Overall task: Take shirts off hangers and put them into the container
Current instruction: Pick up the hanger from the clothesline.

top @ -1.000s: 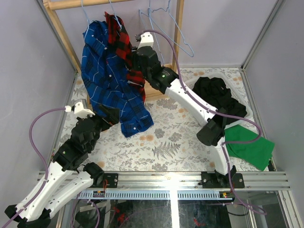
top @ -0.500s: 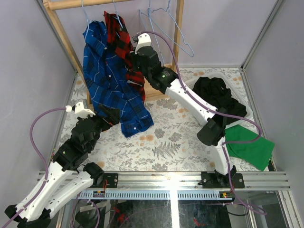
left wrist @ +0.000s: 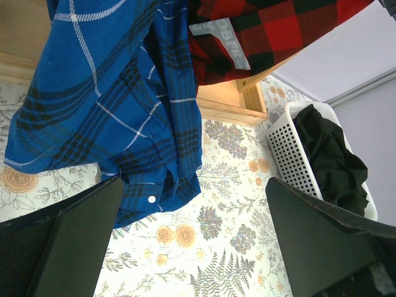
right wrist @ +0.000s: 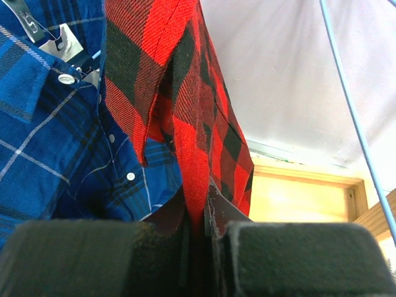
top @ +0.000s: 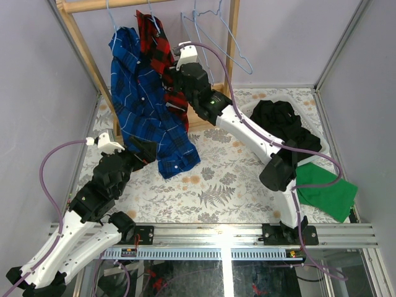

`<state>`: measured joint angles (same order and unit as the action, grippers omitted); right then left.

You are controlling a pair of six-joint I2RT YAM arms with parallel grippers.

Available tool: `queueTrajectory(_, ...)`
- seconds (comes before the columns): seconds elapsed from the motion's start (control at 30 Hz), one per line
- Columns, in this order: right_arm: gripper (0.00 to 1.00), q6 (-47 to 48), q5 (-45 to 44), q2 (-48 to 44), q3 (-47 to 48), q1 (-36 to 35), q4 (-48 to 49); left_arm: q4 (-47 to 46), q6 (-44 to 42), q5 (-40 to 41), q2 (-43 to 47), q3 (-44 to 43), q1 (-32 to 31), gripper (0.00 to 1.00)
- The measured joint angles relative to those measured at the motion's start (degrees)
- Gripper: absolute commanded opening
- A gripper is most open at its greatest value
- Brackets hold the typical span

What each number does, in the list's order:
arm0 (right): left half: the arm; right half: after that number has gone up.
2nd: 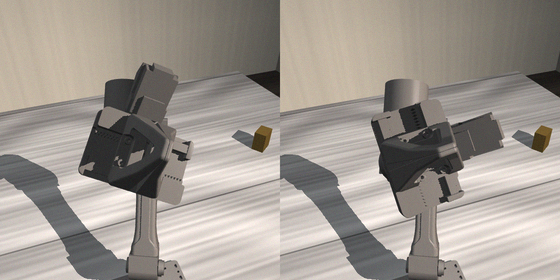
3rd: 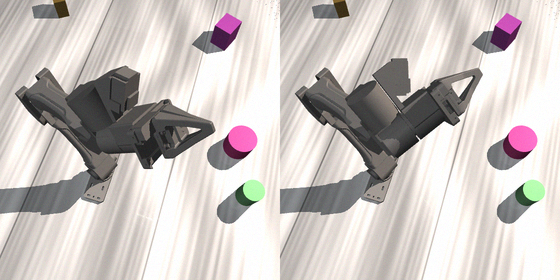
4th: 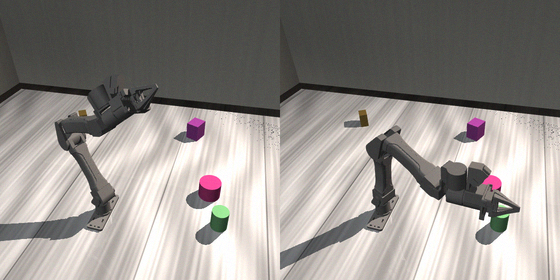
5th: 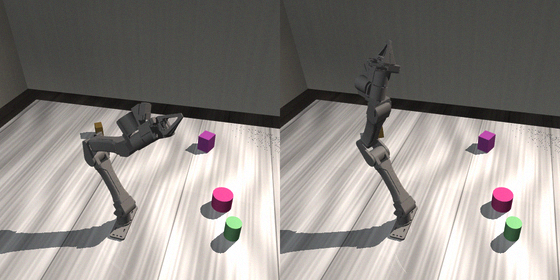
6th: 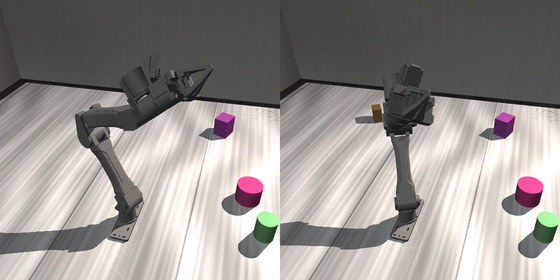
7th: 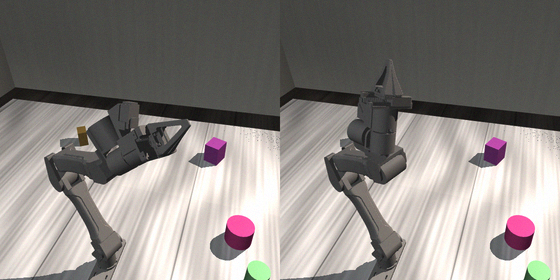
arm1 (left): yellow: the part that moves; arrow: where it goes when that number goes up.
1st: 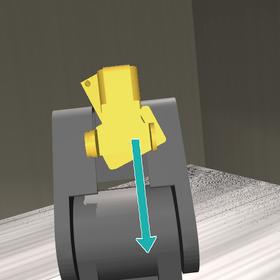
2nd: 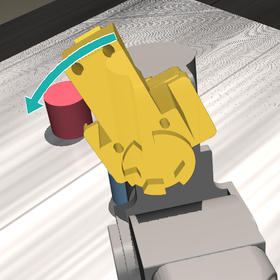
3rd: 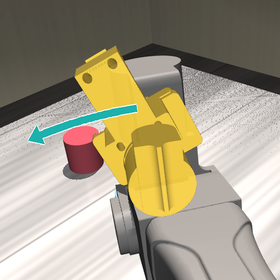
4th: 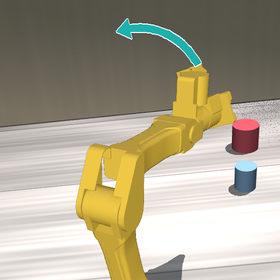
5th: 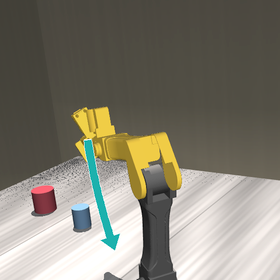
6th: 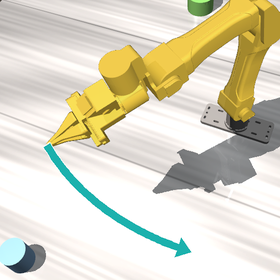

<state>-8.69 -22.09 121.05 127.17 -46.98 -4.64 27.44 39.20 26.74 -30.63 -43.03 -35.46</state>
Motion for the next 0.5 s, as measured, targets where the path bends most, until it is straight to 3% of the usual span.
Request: queueTrajectory(0.5,0.0,0.7,-1.42,-7.32,-4.98,0.0,1.73,-0.02,0.0,-0.7,-0.44,0.0,0.0,1.0)
